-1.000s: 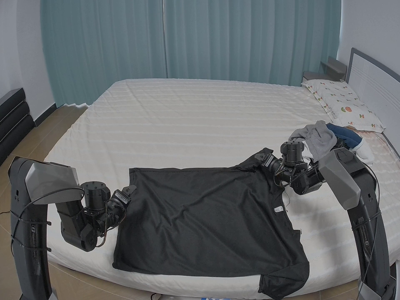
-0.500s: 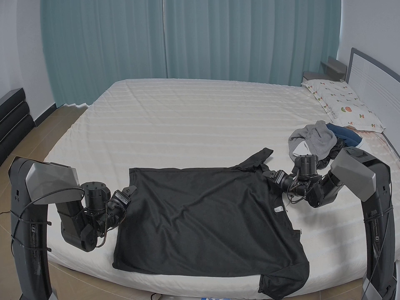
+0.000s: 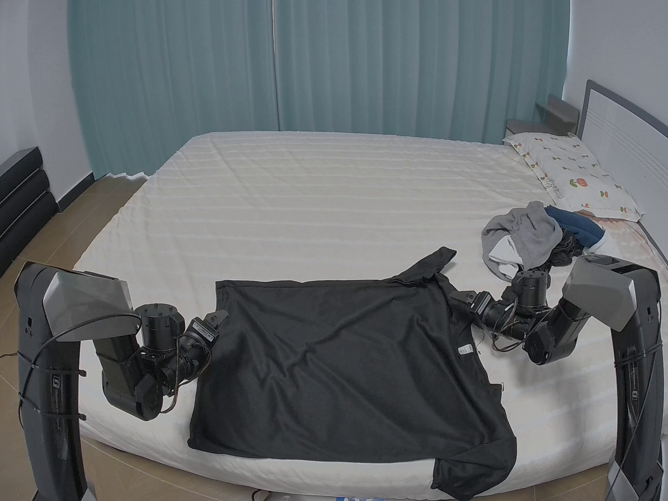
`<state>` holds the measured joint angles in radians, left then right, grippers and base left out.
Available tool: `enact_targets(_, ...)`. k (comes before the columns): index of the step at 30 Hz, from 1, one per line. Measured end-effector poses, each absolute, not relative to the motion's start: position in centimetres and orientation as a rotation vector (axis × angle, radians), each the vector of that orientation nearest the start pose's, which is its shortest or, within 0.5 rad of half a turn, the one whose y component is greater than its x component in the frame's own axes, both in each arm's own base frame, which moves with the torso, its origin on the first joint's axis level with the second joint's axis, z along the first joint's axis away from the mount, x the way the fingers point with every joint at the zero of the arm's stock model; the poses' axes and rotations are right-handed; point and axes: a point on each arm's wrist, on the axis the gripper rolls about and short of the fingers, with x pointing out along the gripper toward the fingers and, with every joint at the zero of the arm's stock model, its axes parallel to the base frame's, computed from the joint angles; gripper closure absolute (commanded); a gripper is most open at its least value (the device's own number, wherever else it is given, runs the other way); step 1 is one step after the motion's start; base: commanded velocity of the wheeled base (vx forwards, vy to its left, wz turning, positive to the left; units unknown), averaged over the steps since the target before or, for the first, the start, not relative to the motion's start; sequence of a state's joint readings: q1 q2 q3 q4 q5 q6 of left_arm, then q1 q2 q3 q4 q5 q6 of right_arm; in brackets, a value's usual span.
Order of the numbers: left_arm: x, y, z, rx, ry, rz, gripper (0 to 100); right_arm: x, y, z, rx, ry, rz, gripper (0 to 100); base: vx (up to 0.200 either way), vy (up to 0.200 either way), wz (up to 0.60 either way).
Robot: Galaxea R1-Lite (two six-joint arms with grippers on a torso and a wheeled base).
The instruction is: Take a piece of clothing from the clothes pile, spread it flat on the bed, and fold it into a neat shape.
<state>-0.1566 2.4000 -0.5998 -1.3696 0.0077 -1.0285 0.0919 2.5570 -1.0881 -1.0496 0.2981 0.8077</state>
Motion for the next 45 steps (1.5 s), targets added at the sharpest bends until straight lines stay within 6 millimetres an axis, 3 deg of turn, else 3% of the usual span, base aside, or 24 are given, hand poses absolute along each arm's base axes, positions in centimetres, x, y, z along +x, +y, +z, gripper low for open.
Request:
enact_targets(23,34.4,-5.4,-2.9,-0.959,0.469,0.086,0,43.8,3.7,-5.8,0.793,0.478,0.196,0,0.0,0.0,0.0)
enact_targets(24,34.4,-5.4,-2.9,-0.959,0.469,0.086,0,43.8,3.7,-5.9,0.788,0.479,0.197,100,0.0,0.0,0.0)
enact_targets(31,34.3,-5.4,-2.9,-0.959,0.471,0.086,0,43.8,3.9,-6.6,0.76,0.481,0.206,100,0.0,0.0,0.0)
enact_targets(45,34.3,-5.5,-3.0,-0.958,0.473,0.086,0,44.5,1.7,-4.8,0.758,0.292,0.178,100,0.0,0.0,0.0)
